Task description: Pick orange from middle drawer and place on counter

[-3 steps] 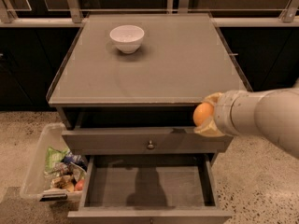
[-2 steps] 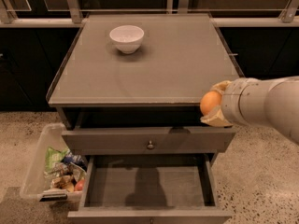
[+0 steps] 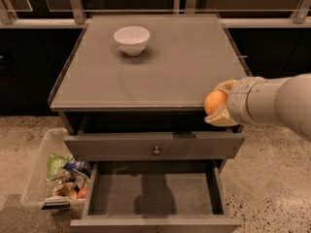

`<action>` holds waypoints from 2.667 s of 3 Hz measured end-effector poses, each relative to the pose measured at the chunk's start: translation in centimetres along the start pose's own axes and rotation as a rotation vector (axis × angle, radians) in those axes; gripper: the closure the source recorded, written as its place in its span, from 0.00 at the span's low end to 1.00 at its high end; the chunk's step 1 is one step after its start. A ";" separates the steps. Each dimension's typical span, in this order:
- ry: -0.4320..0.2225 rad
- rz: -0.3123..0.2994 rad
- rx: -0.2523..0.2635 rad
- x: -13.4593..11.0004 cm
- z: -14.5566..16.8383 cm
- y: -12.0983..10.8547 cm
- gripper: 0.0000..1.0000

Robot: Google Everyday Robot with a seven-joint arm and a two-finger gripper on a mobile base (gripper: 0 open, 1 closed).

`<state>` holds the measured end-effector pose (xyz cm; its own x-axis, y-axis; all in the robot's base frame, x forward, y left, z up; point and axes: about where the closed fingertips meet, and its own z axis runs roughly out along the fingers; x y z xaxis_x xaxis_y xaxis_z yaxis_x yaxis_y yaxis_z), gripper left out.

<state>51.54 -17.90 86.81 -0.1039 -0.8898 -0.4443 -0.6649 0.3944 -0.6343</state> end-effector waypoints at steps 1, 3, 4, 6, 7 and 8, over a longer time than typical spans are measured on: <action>-0.104 -0.014 -0.028 -1.8 2.9 -2.0 1.00; -0.284 -0.111 -0.095 -7.4 8.6 -7.8 1.00; -0.361 -0.109 -0.149 -9.0 11.5 -8.8 1.00; -0.456 -0.057 -0.240 -10.5 15.5 -8.0 1.00; -0.470 0.003 -0.264 -10.1 17.2 -6.3 1.00; -0.470 0.005 -0.264 -10.3 16.9 -6.6 0.81</action>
Offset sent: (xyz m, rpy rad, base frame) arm 0.1444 0.0561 0.0358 0.1477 -0.0790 0.3252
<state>69.46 -7.41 84.88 0.1943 -0.6654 -0.7208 -0.8351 0.2733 -0.4774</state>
